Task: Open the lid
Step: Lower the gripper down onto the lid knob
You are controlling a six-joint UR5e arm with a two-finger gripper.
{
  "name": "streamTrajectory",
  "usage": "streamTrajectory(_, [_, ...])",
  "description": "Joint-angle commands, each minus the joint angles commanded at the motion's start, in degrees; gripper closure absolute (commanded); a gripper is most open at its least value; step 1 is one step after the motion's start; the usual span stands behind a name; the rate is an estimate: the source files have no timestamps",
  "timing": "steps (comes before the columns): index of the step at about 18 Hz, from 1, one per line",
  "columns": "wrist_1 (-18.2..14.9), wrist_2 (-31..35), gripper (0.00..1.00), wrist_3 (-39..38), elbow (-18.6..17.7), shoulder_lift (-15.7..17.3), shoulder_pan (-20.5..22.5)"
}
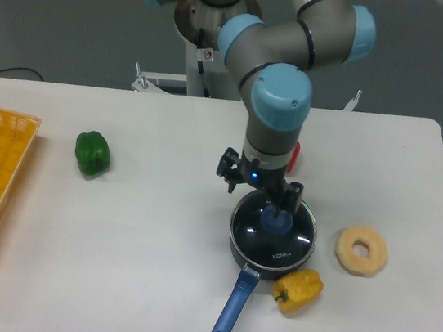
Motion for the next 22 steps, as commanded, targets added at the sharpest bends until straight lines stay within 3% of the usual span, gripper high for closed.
streamTrajectory(3, [0.0,0.26,0.0,-0.96,1.76,-2.11,0.35])
streamTrajectory(13, [0.26,0.35,0.0,-3.25,2.56,-4.66,0.44])
streamTrajectory(22, [0.26,0.09,0.0,-4.39,2.21,-5.28,1.23])
